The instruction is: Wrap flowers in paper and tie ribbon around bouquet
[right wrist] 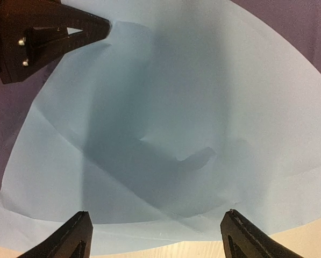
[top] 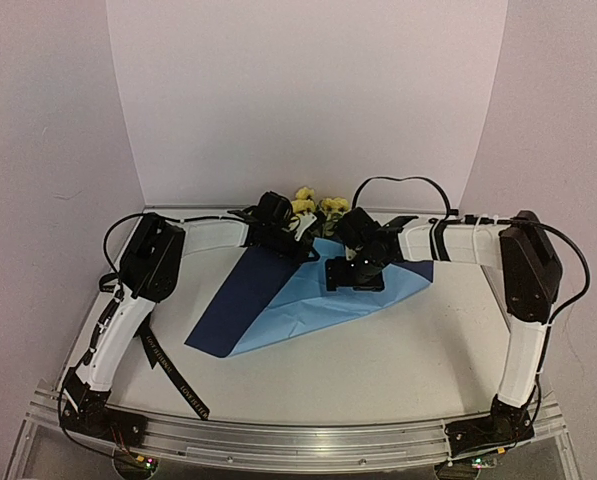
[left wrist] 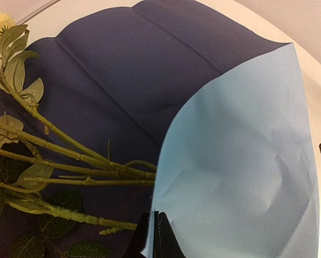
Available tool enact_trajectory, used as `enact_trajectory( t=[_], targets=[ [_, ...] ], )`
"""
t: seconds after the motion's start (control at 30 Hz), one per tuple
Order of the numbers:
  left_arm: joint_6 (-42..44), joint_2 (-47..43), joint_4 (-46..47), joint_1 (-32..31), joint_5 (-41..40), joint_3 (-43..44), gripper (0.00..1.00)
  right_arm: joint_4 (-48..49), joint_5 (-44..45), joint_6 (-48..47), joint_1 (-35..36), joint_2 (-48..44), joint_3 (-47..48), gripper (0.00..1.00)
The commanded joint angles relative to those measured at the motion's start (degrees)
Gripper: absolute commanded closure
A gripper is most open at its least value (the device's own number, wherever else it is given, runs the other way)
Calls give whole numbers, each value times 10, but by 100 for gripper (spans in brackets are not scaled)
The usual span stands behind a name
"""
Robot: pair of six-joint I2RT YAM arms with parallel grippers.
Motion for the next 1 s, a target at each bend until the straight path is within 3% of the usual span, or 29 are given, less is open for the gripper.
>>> enact_trajectory(
  t=[0.0,0.33,0.43,0.53,0.67,0.97],
  targets=[
    [-13,15,35,0,-7,46,100,19,30,-6,0,24,19,15],
    [-31,20,66,0,-21,43,97,18,8,-8,-13,94,55,15],
    [-53,14,80,0,-33,33,84,16,1,-4,-13,103,59,15],
    [-95,-16,107,1,-72,5,60,10,-5,5,-14,108,62,15],
    [-171,-107,189,2,-131,-105,36,0,-8,15,-15,107,65,15],
    [-398,-332,182,6,-253,-348,26,-23,-6,31,-19,106,74,15]
  ],
)
